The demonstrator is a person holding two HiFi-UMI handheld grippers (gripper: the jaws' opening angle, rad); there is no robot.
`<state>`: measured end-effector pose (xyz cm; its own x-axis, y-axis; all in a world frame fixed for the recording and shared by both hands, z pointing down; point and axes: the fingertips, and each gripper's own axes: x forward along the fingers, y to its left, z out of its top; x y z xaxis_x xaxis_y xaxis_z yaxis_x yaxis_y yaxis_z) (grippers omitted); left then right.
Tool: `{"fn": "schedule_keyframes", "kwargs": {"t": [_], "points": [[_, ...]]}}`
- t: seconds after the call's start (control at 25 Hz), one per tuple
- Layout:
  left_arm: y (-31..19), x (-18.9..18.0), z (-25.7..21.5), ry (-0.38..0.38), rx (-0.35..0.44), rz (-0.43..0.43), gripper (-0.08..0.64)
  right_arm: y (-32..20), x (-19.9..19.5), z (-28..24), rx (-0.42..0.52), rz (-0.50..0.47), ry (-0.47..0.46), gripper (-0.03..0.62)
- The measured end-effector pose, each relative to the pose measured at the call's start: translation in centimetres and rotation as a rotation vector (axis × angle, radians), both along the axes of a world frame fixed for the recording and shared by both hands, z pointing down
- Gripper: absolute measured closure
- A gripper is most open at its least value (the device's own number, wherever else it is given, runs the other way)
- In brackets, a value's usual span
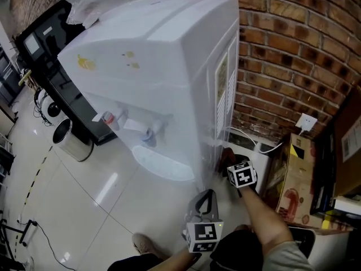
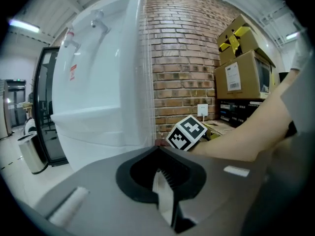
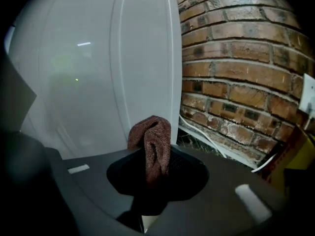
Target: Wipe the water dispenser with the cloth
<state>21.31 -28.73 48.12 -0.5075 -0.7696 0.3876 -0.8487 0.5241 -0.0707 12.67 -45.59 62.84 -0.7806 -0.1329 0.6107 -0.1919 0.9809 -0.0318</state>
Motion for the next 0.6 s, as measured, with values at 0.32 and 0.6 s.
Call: {"fn": "schedule_keyframes", "kwargs": {"t": [0.32, 0.6], "points": [[-4.8, 1.7, -6.8, -0.067, 0.086, 0.088, 0.560, -2.3, 2.2, -18.4, 0.071, 0.004, -0.304, 0.500], [-9.3, 1.3, -16.1, -0.044, 0.211, 0.169, 0.560, -4.5, 4.1, -42.1, 0.244, -0.016, -0.645, 0.500]]}}
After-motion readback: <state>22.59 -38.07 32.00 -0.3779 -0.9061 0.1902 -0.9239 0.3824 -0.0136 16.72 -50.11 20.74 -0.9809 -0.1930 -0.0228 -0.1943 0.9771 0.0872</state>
